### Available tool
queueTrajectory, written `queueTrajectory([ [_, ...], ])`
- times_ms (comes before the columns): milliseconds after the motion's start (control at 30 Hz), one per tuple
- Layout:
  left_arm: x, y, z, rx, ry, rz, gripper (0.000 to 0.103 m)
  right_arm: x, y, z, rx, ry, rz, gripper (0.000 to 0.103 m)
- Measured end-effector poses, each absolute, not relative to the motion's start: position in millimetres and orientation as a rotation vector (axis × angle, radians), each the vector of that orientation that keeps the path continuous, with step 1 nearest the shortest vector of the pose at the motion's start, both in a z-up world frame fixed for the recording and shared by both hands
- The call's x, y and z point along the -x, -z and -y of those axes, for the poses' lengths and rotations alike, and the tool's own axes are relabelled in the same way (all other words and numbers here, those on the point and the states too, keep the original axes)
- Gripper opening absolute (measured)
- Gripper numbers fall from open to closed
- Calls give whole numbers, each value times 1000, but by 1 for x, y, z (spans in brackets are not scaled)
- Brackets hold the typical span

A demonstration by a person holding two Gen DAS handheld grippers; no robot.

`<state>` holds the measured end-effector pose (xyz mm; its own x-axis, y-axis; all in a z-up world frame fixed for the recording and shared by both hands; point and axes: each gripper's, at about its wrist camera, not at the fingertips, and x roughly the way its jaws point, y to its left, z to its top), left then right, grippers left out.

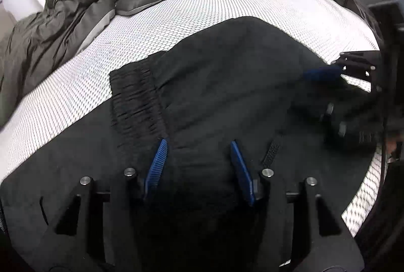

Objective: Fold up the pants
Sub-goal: 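Grasp the elastic waistband with the left tool and lift it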

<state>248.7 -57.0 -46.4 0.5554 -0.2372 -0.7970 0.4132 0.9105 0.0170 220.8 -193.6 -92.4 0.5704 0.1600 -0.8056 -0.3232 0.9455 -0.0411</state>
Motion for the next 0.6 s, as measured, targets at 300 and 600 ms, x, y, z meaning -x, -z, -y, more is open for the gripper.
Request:
queueTrajectory([
  [300,-234,8,40,-138,385,-827,61,-204,63,240,52,-199,-826,64],
  [600,-305,40,56,-223,327,-963,59,-257,86,185,59,-382,-947,66],
])
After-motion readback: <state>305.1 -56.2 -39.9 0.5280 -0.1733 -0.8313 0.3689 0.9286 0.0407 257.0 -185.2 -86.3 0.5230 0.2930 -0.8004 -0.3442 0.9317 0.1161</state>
